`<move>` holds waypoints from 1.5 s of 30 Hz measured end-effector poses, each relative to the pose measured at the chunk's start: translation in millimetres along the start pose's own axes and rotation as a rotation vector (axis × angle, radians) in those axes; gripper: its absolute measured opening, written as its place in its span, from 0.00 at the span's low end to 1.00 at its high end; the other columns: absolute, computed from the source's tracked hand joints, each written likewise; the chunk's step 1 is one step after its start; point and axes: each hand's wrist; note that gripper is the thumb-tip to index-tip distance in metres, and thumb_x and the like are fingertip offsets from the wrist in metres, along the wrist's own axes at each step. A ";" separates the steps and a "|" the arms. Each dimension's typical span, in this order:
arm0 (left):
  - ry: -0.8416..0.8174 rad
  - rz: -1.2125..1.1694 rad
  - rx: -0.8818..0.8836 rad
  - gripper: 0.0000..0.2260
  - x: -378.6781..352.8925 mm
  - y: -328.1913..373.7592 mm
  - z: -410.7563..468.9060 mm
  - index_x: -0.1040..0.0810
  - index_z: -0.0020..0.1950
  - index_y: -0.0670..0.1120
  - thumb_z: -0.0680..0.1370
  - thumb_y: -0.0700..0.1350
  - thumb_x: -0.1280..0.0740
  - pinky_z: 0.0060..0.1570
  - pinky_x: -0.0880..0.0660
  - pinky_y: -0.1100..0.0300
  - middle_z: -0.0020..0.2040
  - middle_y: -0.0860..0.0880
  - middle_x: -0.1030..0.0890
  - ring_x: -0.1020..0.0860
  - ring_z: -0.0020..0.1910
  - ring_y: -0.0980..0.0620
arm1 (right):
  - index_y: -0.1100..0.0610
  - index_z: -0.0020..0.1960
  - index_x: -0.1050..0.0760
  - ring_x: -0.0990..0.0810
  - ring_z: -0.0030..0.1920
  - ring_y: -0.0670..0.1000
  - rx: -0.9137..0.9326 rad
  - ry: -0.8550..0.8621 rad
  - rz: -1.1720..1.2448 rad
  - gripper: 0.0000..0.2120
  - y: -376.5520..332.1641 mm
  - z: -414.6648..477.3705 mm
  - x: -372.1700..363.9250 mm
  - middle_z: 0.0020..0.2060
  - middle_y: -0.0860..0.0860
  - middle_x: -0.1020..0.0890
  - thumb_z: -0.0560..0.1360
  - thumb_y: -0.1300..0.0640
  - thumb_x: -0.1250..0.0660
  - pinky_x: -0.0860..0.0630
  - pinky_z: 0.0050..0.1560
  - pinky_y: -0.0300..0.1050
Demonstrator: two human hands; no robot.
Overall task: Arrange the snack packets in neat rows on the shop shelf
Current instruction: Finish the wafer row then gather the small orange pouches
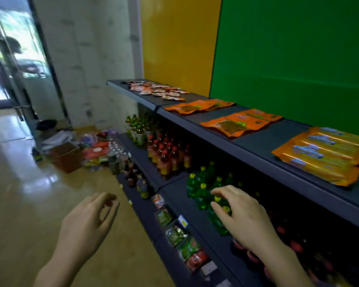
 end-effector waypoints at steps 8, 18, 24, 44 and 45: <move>0.027 0.112 0.085 0.04 23.4 -135.6 39.8 0.20 0.45 0.49 0.73 0.48 0.31 0.28 0.36 0.63 0.36 0.54 0.22 0.26 0.30 0.53 | 0.44 0.63 0.32 0.27 0.59 0.42 0.004 -0.046 0.043 0.15 -94.8 90.4 -113.4 0.58 0.39 0.27 0.78 0.44 0.45 0.27 0.51 0.38; -0.046 0.147 0.132 0.08 18.4 -240.0 128.9 0.21 0.50 0.48 0.75 0.49 0.33 0.37 0.29 0.60 0.43 0.53 0.19 0.22 0.42 0.52 | 0.46 0.61 0.29 0.26 0.57 0.44 -0.064 -0.086 0.063 0.13 -139.4 190.5 -177.7 0.56 0.40 0.24 0.77 0.46 0.42 0.27 0.49 0.41; -0.080 0.187 0.195 0.07 -14.8 -294.1 190.4 0.19 0.46 0.46 0.72 0.48 0.30 0.33 0.28 0.59 0.38 0.53 0.18 0.20 0.37 0.51 | 0.43 0.60 0.30 0.26 0.55 0.42 -0.120 -0.142 0.039 0.13 -140.1 268.7 -229.6 0.55 0.36 0.26 0.77 0.44 0.42 0.28 0.47 0.39; -0.104 0.162 -0.020 0.11 -105.2 -393.4 517.6 0.24 0.54 0.55 0.76 0.57 0.39 0.36 0.30 0.67 0.44 0.58 0.22 0.23 0.43 0.59 | 0.42 0.59 0.30 0.26 0.54 0.41 -0.175 -0.084 0.013 0.12 -167.8 558.6 -302.1 0.53 0.37 0.25 0.77 0.44 0.42 0.27 0.50 0.38; -0.115 0.153 -0.042 0.11 -111.9 -398.8 534.3 0.24 0.53 0.55 0.76 0.57 0.39 0.36 0.29 0.67 0.44 0.58 0.22 0.23 0.42 0.59 | 0.42 0.59 0.30 0.26 0.54 0.40 -0.196 -0.075 0.009 0.12 -169.2 568.8 -305.3 0.53 0.36 0.25 0.77 0.44 0.42 0.27 0.50 0.39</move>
Point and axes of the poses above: each hand's wrist, its own z-axis towards the middle knuckle, its own x-axis out of the back of the hand, y = z × x
